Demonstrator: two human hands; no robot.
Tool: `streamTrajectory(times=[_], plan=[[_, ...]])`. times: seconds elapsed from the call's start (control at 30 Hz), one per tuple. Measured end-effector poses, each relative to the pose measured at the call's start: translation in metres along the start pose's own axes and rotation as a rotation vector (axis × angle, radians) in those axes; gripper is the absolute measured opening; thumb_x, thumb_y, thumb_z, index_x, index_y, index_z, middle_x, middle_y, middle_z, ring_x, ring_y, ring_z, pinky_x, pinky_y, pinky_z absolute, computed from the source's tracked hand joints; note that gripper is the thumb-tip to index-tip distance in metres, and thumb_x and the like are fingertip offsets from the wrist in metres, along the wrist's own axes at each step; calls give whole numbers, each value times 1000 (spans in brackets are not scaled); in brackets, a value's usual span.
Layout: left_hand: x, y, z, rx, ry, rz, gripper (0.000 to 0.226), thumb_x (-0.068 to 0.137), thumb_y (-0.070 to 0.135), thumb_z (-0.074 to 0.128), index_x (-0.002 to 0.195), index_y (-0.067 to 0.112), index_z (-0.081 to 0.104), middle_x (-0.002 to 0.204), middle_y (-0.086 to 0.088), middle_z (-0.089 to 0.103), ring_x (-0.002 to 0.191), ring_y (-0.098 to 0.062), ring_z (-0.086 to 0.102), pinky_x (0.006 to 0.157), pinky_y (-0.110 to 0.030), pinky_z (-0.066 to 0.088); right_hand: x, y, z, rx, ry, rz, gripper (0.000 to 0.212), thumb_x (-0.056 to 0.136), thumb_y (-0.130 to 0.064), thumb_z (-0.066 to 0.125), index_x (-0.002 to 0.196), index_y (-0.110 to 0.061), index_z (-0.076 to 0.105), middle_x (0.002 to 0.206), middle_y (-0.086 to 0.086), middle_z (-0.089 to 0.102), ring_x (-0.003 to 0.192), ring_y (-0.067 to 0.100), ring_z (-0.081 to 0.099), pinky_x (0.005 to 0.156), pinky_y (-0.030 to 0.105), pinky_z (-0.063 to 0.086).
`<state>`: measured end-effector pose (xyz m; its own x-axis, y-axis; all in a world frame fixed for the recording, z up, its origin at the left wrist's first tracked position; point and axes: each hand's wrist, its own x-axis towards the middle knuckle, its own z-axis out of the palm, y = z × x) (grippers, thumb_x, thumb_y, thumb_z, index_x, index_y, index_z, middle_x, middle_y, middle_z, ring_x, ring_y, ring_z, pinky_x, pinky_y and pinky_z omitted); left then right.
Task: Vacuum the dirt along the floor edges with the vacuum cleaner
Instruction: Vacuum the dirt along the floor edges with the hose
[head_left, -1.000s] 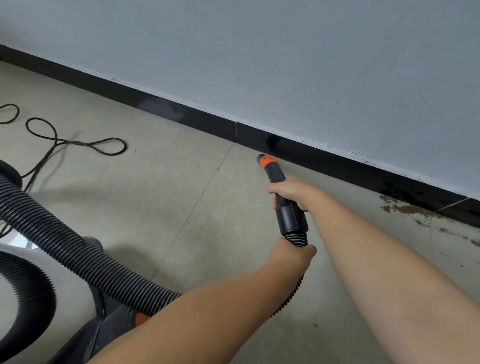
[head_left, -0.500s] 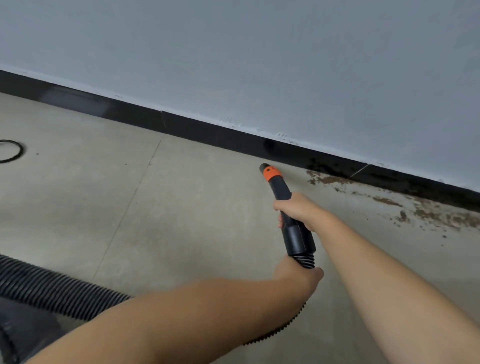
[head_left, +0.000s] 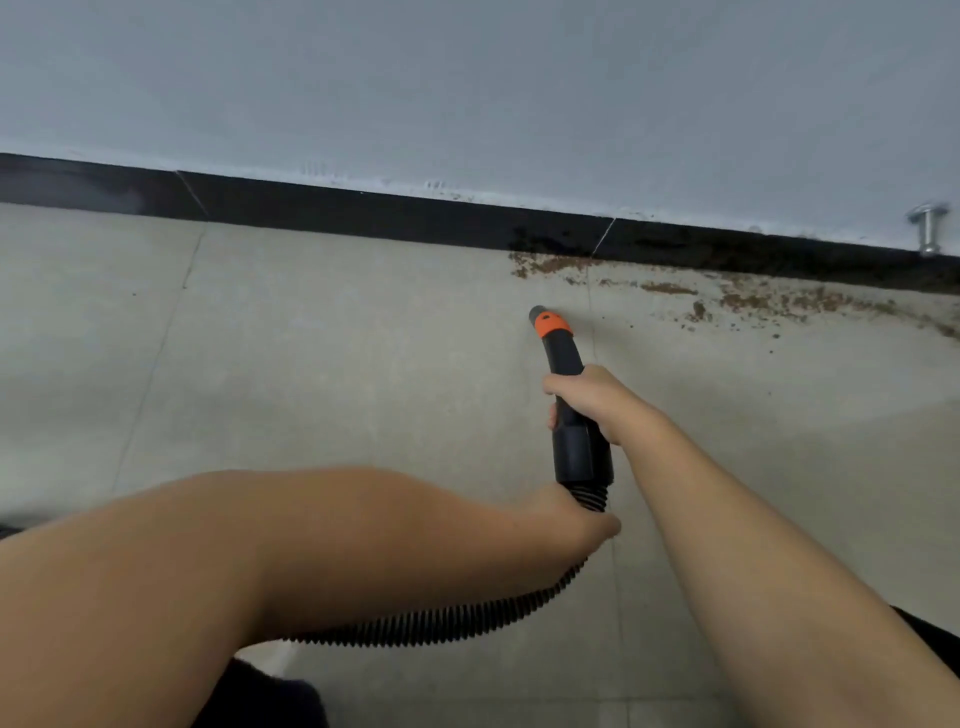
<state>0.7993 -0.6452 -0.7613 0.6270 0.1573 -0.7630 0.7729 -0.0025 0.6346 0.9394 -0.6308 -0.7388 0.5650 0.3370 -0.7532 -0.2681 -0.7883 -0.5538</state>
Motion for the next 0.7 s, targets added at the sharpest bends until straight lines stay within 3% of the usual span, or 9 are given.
streamTrajectory(times=[0.13, 0.27, 0.4, 0.5, 0.63, 0.7], plan=[[0, 22, 24, -40, -22, -10, 17, 79, 19, 64, 79, 17, 48, 70, -5, 52, 59, -19, 51, 59, -29, 47, -3, 21, -33, 123, 53, 28, 15, 83, -10, 57, 94, -3, 50, 46, 7, 61, 49, 22, 60, 55, 28, 50], [3, 35, 49, -1, 9, -1, 17, 75, 18, 64, 81, 18, 48, 69, -3, 49, 56, -17, 49, 53, -26, 45, -4, 49, -66, 328, 124, 78, 14, 84, -6, 57, 95, -3, 50, 58, 11, 57, 35, 18, 56, 40, 23, 47], [12, 49, 67, -52, 83, -27, 17, 73, 19, 63, 84, 19, 49, 71, -4, 51, 59, -18, 51, 55, -27, 46, 9, 56, -82, 358, 145, 47, 15, 83, -6, 57, 96, -3, 50, 59, 11, 56, 39, 19, 55, 42, 24, 47], [14, 55, 72, -92, 178, -65, 17, 73, 19, 62, 84, 20, 49, 70, -3, 51, 54, -17, 49, 49, -23, 44, 16, 45, -79, 282, 74, 5, 18, 83, -7, 58, 99, -2, 50, 61, 12, 59, 41, 20, 56, 43, 24, 48], [8, 59, 75, -118, 285, -147, 20, 69, 22, 61, 87, 18, 50, 70, -5, 52, 58, -21, 51, 56, -29, 46, 16, 33, -69, 165, -85, -43, 24, 83, -10, 58, 105, -4, 48, 64, 13, 63, 37, 18, 58, 42, 21, 47], [3, 62, 76, -100, 324, -170, 23, 67, 24, 60, 88, 18, 52, 70, -4, 53, 60, -22, 52, 58, -31, 47, 16, 30, -67, 174, -148, -54, 25, 83, -8, 57, 105, -4, 47, 62, 13, 62, 41, 21, 59, 49, 25, 52]])
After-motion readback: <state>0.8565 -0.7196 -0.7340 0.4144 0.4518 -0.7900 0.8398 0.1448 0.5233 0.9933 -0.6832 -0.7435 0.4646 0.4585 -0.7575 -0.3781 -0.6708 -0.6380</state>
